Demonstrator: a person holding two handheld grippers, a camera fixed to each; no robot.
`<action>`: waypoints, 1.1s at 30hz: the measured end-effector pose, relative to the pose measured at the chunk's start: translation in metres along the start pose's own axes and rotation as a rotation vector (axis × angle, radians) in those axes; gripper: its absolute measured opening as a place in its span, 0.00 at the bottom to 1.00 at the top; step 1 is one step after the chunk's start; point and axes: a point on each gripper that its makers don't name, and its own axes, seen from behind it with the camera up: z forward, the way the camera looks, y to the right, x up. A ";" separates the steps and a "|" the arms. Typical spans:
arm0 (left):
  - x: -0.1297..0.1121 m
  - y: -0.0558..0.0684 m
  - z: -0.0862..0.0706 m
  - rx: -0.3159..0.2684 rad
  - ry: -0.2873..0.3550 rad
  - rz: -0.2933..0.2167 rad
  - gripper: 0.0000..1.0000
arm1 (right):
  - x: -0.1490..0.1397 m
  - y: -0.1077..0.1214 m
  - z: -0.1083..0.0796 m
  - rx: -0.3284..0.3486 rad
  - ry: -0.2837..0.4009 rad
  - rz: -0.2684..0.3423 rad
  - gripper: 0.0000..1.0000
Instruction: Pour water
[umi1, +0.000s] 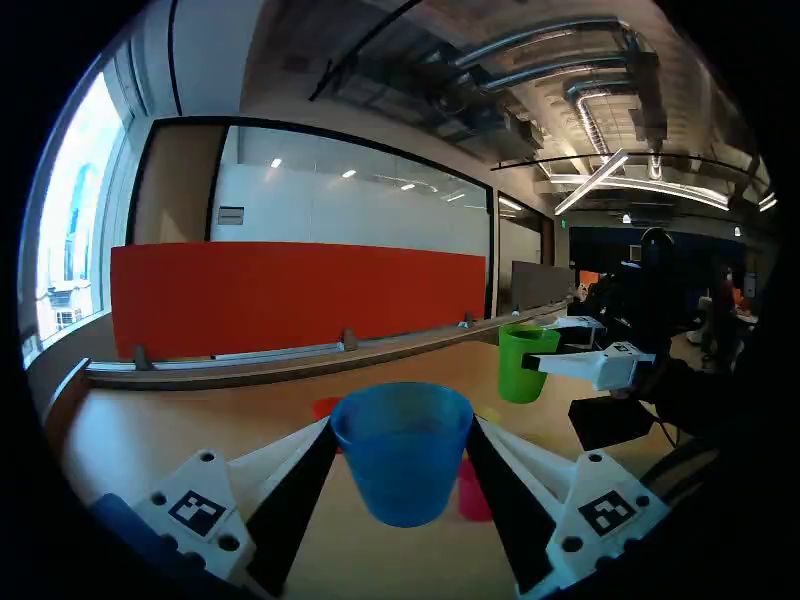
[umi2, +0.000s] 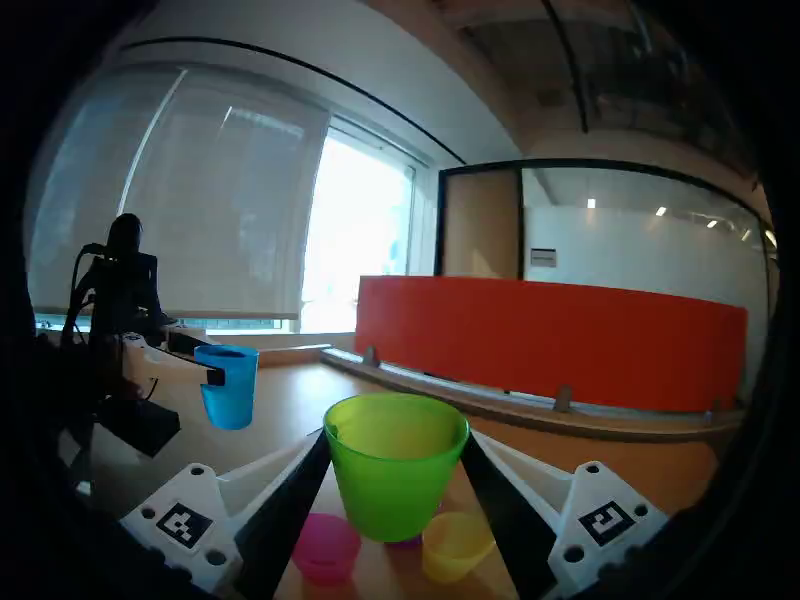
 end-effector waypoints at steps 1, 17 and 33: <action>0.000 0.001 0.000 -0.002 0.001 0.001 0.87 | 0.000 -0.001 0.000 0.004 0.001 0.000 0.92; 0.001 0.004 0.005 -0.025 -0.015 0.038 0.87 | -0.014 -0.023 -0.001 0.070 -0.036 0.020 0.92; 0.008 0.009 0.017 -0.047 -0.036 0.145 0.87 | -0.028 -0.046 0.002 0.145 -0.090 0.029 0.92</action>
